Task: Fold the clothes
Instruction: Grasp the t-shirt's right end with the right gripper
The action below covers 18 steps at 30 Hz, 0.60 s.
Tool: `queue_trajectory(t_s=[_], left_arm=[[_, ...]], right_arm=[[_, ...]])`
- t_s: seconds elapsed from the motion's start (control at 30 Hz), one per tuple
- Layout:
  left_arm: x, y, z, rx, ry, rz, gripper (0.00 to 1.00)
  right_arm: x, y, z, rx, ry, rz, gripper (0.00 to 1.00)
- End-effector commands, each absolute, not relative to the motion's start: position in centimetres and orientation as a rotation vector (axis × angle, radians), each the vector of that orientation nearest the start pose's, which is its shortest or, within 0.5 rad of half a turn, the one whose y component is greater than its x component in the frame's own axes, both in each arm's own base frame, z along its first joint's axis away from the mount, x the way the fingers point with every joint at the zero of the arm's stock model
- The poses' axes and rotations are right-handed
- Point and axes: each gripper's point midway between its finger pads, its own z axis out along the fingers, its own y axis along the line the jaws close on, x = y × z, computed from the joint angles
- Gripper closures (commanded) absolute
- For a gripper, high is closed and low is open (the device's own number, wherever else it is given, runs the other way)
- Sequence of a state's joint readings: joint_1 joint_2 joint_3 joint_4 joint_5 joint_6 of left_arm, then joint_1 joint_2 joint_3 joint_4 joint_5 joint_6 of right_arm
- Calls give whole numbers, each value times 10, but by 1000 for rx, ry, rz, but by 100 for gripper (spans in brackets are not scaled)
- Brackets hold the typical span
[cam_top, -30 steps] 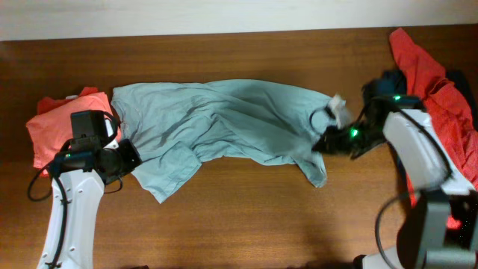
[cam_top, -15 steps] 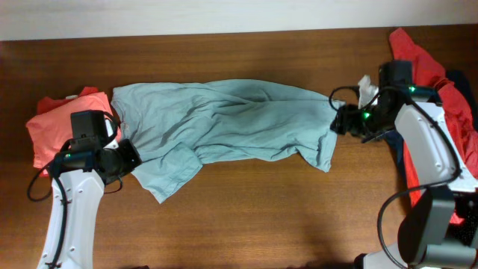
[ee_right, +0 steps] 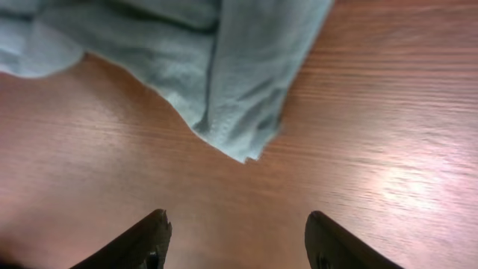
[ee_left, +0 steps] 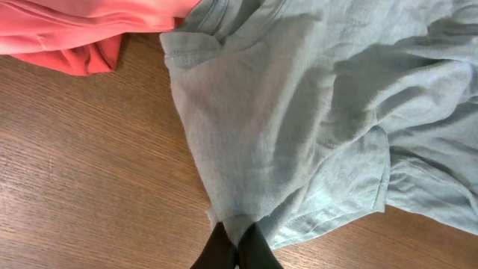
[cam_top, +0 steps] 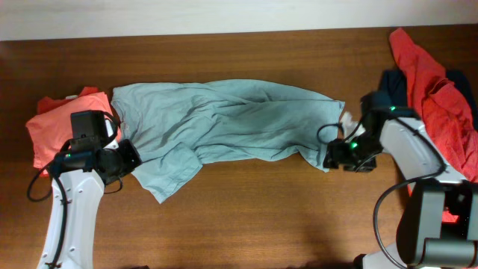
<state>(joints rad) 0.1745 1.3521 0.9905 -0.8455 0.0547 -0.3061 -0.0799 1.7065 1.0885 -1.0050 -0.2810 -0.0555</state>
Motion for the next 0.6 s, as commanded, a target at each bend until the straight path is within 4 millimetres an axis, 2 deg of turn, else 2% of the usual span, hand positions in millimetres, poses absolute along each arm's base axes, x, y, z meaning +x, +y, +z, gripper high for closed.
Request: queue_trajectory(t_s=[0.0,0.17,0.47,0.57], left_arm=[[299,46,113,-633,2702,-95,100],[299,46,113,-633,2702,-95,100],[299,46,113,-633,2702,-95,100],[299,46,113,-633,2702,-95,99]], right_arm=[[275,42,31,-57,3137,462,37],[287,53,16,-157,3064,397,38],[291,34,7,-54,3070,184,39],[294,34,7,-55,3057,185,46]])
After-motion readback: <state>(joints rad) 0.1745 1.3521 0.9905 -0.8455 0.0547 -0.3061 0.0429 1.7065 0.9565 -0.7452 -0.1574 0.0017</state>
